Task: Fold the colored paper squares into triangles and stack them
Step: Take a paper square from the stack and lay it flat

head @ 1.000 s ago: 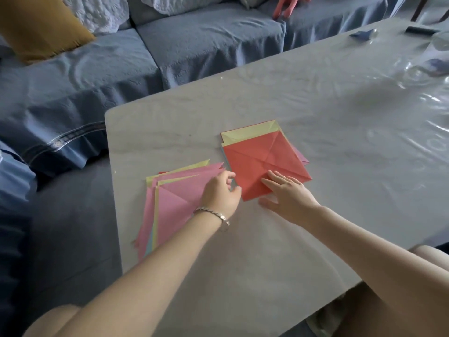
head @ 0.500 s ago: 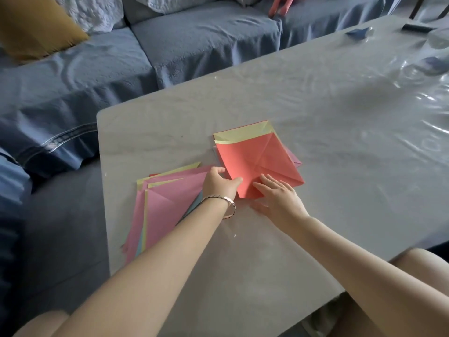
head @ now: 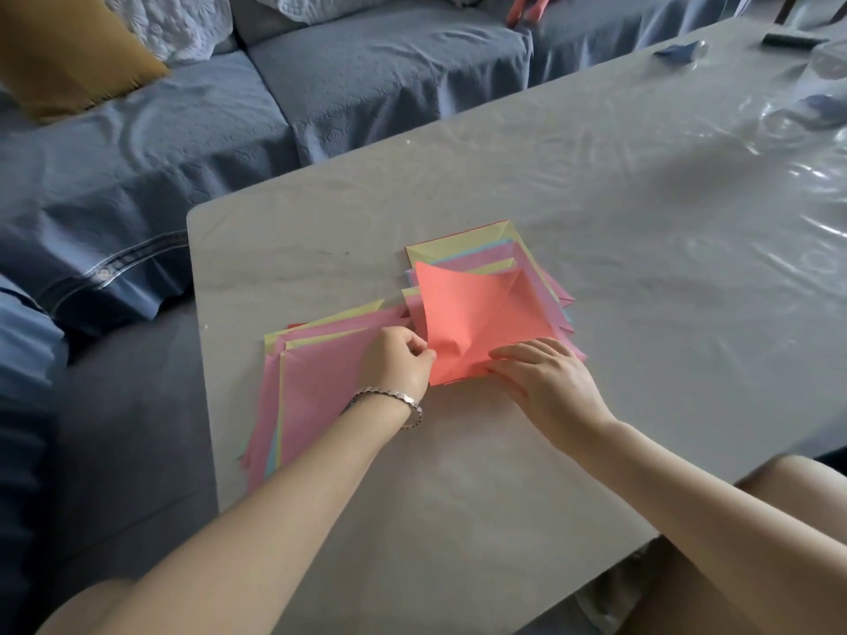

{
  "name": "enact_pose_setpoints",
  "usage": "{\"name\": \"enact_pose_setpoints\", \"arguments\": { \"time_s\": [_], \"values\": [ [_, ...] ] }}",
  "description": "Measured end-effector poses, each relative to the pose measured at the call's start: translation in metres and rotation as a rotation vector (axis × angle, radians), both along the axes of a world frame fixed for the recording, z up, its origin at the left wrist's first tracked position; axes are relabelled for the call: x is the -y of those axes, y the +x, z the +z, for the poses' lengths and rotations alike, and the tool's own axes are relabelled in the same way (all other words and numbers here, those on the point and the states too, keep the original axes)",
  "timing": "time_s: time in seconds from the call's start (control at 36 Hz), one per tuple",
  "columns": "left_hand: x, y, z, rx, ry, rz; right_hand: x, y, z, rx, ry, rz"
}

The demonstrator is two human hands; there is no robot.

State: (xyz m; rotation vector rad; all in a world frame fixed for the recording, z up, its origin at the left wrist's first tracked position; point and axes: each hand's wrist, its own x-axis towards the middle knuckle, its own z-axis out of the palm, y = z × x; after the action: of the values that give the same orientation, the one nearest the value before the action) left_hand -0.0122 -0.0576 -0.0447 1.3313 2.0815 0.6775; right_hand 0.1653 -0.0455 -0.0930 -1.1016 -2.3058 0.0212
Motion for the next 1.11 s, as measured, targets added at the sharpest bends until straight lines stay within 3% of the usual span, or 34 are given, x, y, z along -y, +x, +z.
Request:
{"name": "enact_pose_setpoints", "arguments": {
  "time_s": [0.11,0.25,0.31,0.5,0.67,0.86,1.11],
  "values": [
    [0.011,-0.002,0.002,0.015,0.024,-0.038,0.006,0.005,0.009,-0.025,0.021,0.011],
    [0.023,-0.004,0.002,0.335,-0.06,0.01,0.017,0.023,0.006,-0.03,0.015,0.136],
    [0.024,-0.007,0.001,0.371,-0.082,0.024,0.022,0.028,0.005,0.002,-0.004,0.185],
    [0.012,-0.015,-0.002,0.266,-0.108,0.123,0.032,0.041,0.002,0.087,-0.263,0.325],
    [0.002,-0.011,0.005,0.13,-0.183,-0.082,0.04,0.049,0.011,0.064,-0.392,0.364],
    [0.011,-0.017,-0.002,0.081,-0.139,-0.073,0.044,0.054,0.022,-0.244,-0.511,0.197],
    [0.04,-0.037,-0.003,0.18,-0.07,-0.021,0.046,0.04,0.031,-0.403,-0.536,0.176]
  ]
}}
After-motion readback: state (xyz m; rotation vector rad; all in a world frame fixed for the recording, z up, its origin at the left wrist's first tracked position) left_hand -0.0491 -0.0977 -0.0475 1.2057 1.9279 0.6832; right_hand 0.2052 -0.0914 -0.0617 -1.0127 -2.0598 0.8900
